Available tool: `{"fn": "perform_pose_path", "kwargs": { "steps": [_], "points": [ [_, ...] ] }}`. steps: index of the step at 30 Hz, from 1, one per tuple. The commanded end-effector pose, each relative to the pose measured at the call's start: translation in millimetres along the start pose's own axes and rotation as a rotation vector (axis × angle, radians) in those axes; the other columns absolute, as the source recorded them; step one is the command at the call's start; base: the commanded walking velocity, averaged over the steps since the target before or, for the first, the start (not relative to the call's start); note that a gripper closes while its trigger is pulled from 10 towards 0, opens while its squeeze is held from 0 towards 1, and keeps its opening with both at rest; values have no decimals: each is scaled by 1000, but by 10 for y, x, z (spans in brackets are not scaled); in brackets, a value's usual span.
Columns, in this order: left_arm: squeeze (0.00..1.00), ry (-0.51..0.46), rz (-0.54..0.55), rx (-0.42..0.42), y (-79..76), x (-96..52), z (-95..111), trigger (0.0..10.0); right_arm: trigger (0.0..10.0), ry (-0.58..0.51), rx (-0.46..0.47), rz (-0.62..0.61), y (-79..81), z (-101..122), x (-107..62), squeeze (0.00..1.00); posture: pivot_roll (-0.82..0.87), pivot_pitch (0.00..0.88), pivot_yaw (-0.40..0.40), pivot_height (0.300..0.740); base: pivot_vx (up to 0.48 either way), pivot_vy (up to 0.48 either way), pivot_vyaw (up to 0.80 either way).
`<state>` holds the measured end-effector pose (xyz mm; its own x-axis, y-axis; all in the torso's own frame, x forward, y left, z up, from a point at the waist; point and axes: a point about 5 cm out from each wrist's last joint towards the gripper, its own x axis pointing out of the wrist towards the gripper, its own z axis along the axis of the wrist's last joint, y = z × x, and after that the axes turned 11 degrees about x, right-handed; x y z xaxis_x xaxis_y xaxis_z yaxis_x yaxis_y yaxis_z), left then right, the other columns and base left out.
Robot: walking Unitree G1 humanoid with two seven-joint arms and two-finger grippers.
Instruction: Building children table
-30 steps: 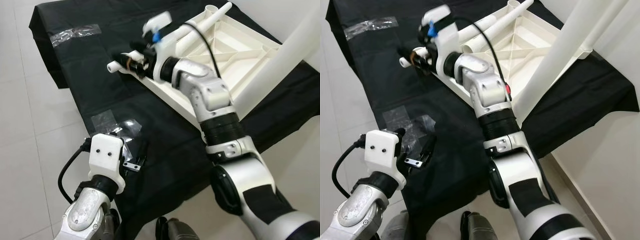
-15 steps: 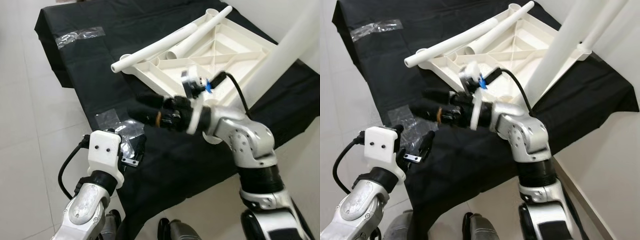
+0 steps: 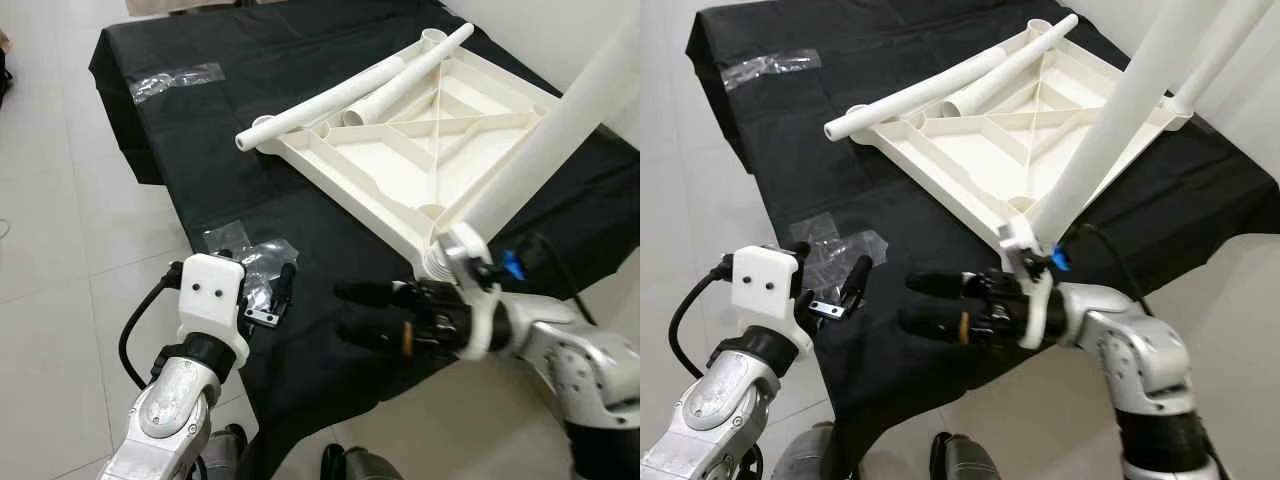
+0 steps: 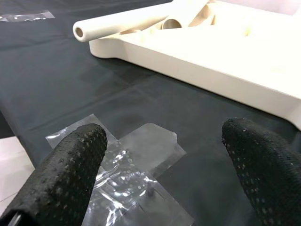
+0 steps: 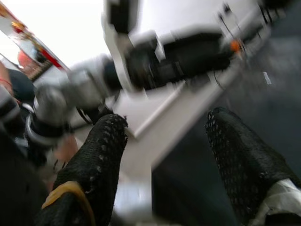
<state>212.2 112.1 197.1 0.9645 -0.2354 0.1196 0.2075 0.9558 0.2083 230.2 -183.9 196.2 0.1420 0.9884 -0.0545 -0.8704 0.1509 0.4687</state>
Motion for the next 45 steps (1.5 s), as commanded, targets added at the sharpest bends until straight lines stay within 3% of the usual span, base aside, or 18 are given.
{"fn": "perform_pose_path", "kwargs": {
  "steps": [1, 2, 3, 4, 9, 13, 16, 17, 18, 22, 36, 37, 40, 42, 43, 45],
  "points": [
    [0, 15, -1, 3, 23, -8, -53, 10000, 10000, 36, 4, -69, 9, -90, -278, 0, -10, 169, -80, 740, 0, 0, 0],
    [0, 17, -4, 4, 30, -4, -64, 10000, 10000, 57, 17, -101, 34, -120, -392, 0, -16, 168, -75, 740, 0, 0, 0],
    [0, 17, -4, 4, 30, -4, -64, 10000, 10000, 57, 17, -101, 34, -120, -392, 0, -16, 168, -75, 740, 0, 0, 0],
    [0, 18, -13, 6, 32, 9, -84, 10000, 10000, 79, 29, -144, 89, -146, -533, 0, -19, 161, -66, 740, 0, 0, 0],
    [0, 16, -20, 11, 35, 37, -103, 10000, 10000, 83, 22, -207, 114, -177, -638, 0, -20, 154, -59, 740, 0, 0, 0],
    [0, 12, -29, 39, 62, 60, -107, 10000, 10000, 74, -12, -410, -6, -196, -830, 0, -11, 143, -46, 740, 0, 0, 0],
    [0, 12, -32, 47, 72, 63, -112, 10000, 10000, 83, -38, -470, -31, -197, -910, 0, -7, 140, -43, 740, 0, 0, 0],
    [0, 14, -34, 57, 87, 62, -124, 10000, 10000, 90, -53, -528, -49, -185, -1012, 0, -7, 137, -37, 740, 0, 0, 0],
    [0, 17, -39, 69, 103, 60, -136, 10000, 10000, 76, -73, -595, -73, -134, -1129, 0, -7, 132, -31, 740, 0, 0, 0],
    [0, 14, -51, 86, 130, 63, -156, 10000, 10000, 23, -134, -743, -137, 20, -1319, 0, -10, 124, -25, 740, 0, -114, 0],
    [0, 14, -45, 118, 165, 81, -167, 10000, 10000, -106, -221, -851, -382, 214, -1126, 0, 7, 111, -27, 740, 0, -455, 0],
    [0, 20, -20, 112, 182, 84, -174, 10000, 10000, -153, -245, -940, -482, 277, -1138, 0, 7, 111, -27, 740, 0, -450, 0],
    [0, 23, -6, 108, 194, 87, -179, 10000, 10000, -181, -260, -1009, -543, 319, -1145, 0, 8, 101, -32, 740, 0, -150, 0],
    [0, 22, 8, 87, 202, 93, -181, 10000, 10000, -271, -277, -1166, -668, 419, -1132, 0, 6, 95, -36, 740, 0, 0, 0],
    [0, 22, 8, 87, 202, 93, -181, 10000, 10000, -271, -277, -1166, -668, 419, -1132, 0, 6, 95, -36, 740, 0, 0, 0],
    [0, 12, 12, 77, 192, 97, -169, 10000, 10000, -358, -302, -1290, -749, 503, -1087, 0, 8, 90, -36, 740, 0, 0, 0]
  ]
}}
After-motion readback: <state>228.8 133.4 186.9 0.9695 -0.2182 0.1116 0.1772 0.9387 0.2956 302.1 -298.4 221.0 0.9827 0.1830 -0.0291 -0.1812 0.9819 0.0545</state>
